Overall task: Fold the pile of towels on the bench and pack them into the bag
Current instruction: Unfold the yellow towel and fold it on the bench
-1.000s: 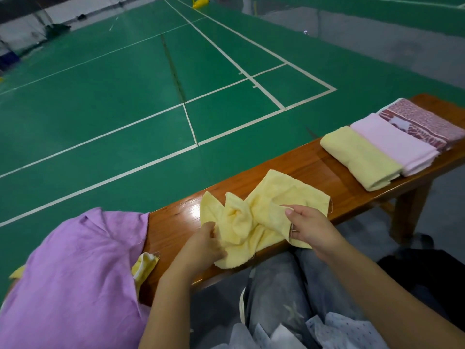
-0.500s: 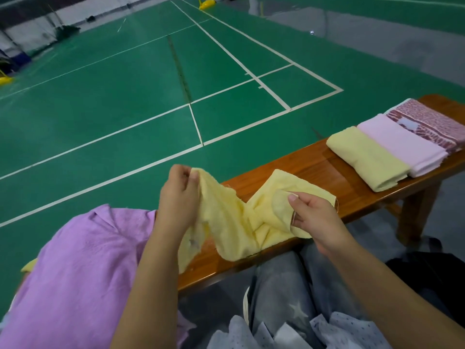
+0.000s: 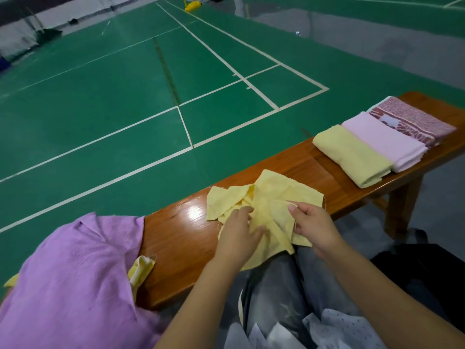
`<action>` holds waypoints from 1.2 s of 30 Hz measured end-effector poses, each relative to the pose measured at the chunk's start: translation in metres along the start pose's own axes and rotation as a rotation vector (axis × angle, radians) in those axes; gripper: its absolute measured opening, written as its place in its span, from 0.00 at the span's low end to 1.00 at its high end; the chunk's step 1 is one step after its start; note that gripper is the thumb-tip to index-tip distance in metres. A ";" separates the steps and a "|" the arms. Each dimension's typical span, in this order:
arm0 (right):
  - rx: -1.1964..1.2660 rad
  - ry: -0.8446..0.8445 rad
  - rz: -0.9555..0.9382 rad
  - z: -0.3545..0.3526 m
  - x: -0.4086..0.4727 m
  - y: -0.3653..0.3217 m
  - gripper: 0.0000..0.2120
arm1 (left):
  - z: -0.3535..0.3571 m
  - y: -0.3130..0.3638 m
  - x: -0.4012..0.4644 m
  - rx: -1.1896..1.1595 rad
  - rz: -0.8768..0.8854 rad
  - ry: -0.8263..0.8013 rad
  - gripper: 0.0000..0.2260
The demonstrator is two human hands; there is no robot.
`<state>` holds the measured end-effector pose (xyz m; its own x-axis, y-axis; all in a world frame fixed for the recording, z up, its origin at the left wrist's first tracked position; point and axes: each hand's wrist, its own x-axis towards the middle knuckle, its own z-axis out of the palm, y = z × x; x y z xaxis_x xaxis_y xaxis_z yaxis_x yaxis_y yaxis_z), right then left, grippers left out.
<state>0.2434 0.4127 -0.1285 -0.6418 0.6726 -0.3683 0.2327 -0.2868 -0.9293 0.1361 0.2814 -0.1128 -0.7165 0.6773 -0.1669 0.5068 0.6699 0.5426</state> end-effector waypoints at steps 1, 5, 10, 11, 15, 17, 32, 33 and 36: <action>0.003 0.018 -0.011 -0.001 0.002 0.000 0.12 | 0.008 0.002 -0.003 0.083 0.097 0.003 0.24; 0.020 0.142 -0.100 -0.016 0.006 -0.010 0.09 | 0.036 0.001 -0.008 0.343 0.394 0.000 0.24; 0.146 0.307 -0.200 -0.042 0.002 -0.031 0.08 | 0.048 -0.003 0.003 0.416 0.374 -0.065 0.23; 0.160 0.327 -0.211 -0.047 0.001 -0.034 0.08 | 0.046 -0.003 0.006 0.363 0.360 -0.062 0.19; 0.167 0.337 -0.233 -0.054 -0.003 -0.040 0.05 | 0.026 0.014 0.004 0.108 0.302 -0.057 0.11; 0.111 0.288 -0.219 -0.050 -0.005 -0.037 0.05 | 0.013 0.026 -0.001 -0.025 0.299 0.031 0.08; -0.019 -0.170 -0.202 -0.019 -0.033 -0.046 0.07 | -0.010 0.043 -0.029 -0.184 0.469 -0.023 0.11; -0.040 -0.136 -0.169 -0.020 -0.029 -0.042 0.07 | -0.011 0.040 -0.029 -0.103 0.457 -0.205 0.10; -0.102 -0.121 -0.096 -0.023 -0.024 -0.029 0.08 | -0.015 0.021 -0.023 -0.095 0.259 -0.491 0.05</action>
<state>0.2685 0.4204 -0.0933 -0.7467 0.6047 -0.2771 0.2349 -0.1500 -0.9604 0.1563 0.2754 -0.0849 -0.2562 0.8931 -0.3698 0.5748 0.4483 0.6845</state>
